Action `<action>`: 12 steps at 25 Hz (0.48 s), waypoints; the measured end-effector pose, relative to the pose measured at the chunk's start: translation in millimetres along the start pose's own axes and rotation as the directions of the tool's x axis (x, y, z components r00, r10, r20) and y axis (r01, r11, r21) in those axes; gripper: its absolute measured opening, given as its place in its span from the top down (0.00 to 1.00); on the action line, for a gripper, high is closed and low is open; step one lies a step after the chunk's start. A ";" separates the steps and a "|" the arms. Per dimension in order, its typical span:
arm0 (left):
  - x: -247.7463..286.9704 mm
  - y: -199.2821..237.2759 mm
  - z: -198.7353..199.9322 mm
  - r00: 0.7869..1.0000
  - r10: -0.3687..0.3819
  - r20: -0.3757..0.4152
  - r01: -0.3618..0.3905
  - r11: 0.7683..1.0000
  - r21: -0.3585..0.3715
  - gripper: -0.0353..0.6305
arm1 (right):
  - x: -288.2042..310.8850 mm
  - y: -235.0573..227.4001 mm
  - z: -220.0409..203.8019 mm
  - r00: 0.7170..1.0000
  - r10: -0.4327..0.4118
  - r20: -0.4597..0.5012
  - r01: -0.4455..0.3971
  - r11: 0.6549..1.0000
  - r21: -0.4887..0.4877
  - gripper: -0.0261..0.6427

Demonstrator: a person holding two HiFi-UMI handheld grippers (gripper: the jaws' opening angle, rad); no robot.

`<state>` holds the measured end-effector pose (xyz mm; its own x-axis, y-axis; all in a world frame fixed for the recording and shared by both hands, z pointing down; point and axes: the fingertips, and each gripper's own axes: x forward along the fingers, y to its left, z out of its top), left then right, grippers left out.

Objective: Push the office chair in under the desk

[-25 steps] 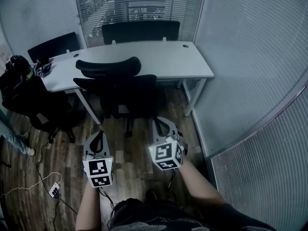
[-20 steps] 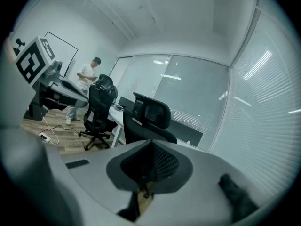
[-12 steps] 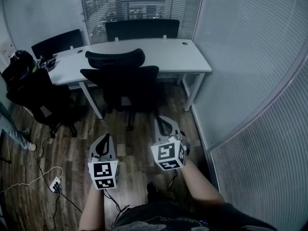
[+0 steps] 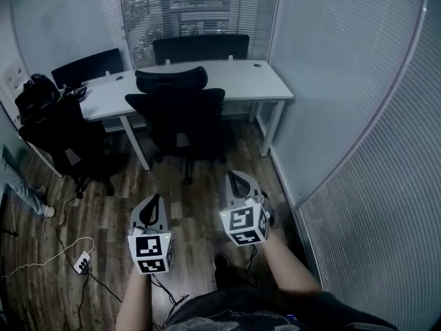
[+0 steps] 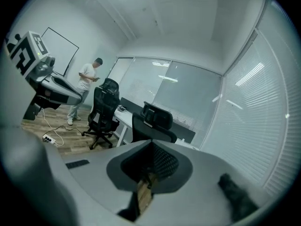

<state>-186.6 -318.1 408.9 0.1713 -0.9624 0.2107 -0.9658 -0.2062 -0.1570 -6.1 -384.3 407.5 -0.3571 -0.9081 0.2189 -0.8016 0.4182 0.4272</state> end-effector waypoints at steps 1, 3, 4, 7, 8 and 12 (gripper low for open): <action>-12.2 -1.2 -0.8 1.000 0.002 0.003 -0.002 1.000 0.001 0.92 | -10.6 6.4 0.4 1.000 0.003 -0.002 -0.003 1.000 0.009 0.93; -35.4 -4.2 -3.9 1.000 0.006 0.007 -0.006 1.000 0.012 0.92 | -32.9 24.1 1.7 1.000 0.022 -0.005 -0.022 1.000 0.009 0.93; -46.7 -6.8 -5.4 1.000 0.005 0.009 -0.005 1.000 0.017 0.92 | -44.5 33.6 2.5 1.000 0.031 -0.006 -0.031 1.000 -0.002 0.93; -79.1 -16.3 -7.2 1.000 -0.008 0.018 0.007 1.000 0.013 0.92 | -78.6 54.9 4.2 0.999 0.039 -0.008 -0.039 0.999 -0.031 0.93; -89.2 -19.4 -7.8 1.000 -0.011 0.021 0.011 1.000 0.009 0.92 | -89.6 59.6 4.3 0.999 0.038 -0.008 -0.039 0.999 -0.031 0.93; -125.6 -27.4 -14.2 0.999 -0.017 0.030 0.017 1.000 -0.011 0.92 | -130.8 78.3 3.3 0.999 0.041 -0.009 -0.042 0.999 -0.034 0.93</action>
<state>-184.4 -189.1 400.5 0.1934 -0.9637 0.1842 -0.9649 -0.2208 -0.1424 -23.7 -232.9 409.4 -0.3857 -0.8897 0.2441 -0.7695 0.4562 0.4469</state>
